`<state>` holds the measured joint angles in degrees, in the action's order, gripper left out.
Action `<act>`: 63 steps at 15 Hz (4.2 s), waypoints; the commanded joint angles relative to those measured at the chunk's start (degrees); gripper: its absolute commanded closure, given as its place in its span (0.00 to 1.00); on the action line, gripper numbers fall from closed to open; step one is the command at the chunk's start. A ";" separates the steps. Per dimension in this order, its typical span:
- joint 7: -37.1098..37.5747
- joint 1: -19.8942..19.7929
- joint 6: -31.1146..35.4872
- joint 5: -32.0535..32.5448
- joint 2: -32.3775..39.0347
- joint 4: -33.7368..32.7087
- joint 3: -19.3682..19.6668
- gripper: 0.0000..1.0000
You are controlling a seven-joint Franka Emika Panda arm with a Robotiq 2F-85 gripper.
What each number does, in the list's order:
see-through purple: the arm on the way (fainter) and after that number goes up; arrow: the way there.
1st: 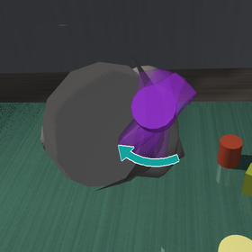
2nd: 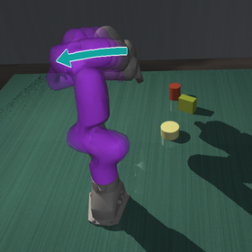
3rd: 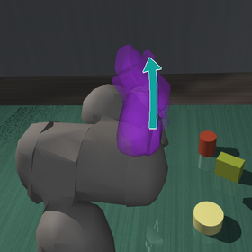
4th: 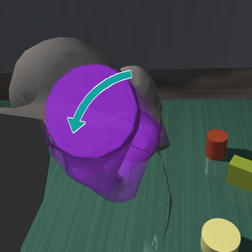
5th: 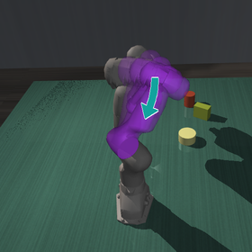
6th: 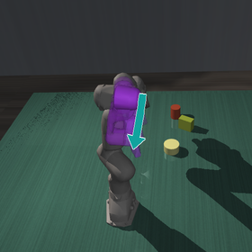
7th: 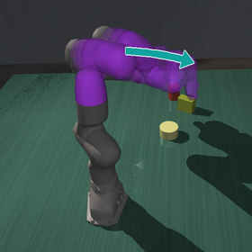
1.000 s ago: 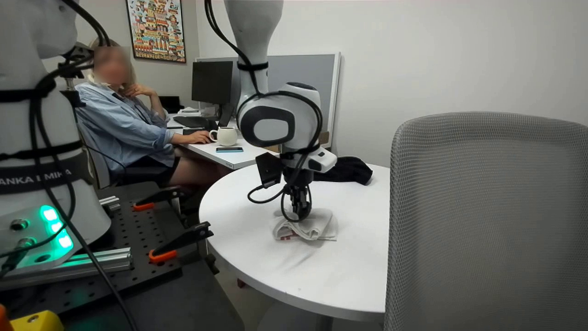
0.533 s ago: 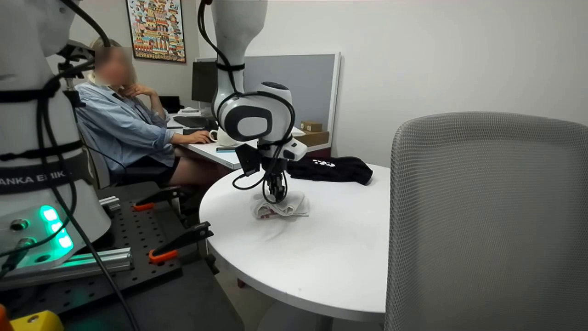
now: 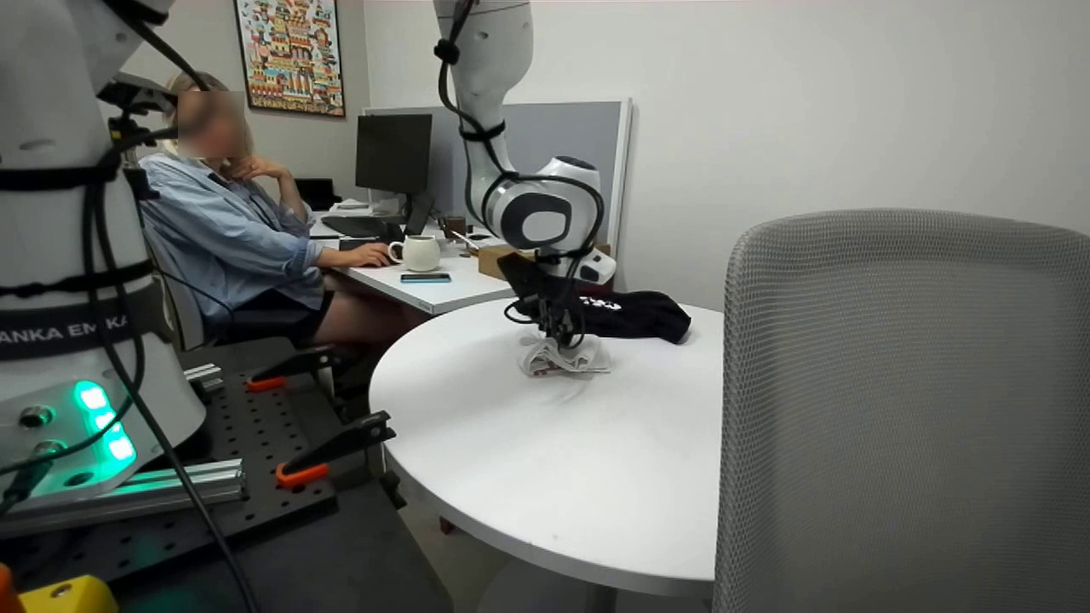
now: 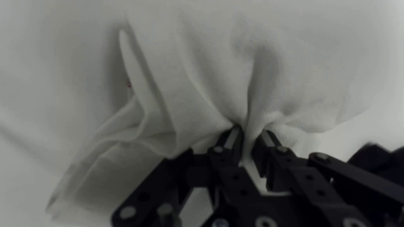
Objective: Wipe the table top with the white towel
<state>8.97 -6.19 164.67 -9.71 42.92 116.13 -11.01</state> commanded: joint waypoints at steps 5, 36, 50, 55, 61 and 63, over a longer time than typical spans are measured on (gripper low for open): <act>-5.33 -8.89 -6.25 -3.09 2.20 -4.94 6.79 0.97; -0.49 5.17 2.08 -1.07 3.67 -5.49 8.78 0.97; -9.96 -5.96 10.83 0.87 -8.85 22.22 8.40 0.97; -12.45 -9.00 14.84 -0.23 -10.83 33.02 -2.45 0.97; -6.72 1.76 18.74 1.14 -4.90 25.36 -1.06 0.97; -5.53 6.25 17.09 1.18 -3.49 20.82 1.89 0.97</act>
<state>0.51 -7.03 182.02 -9.94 31.80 145.33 -13.53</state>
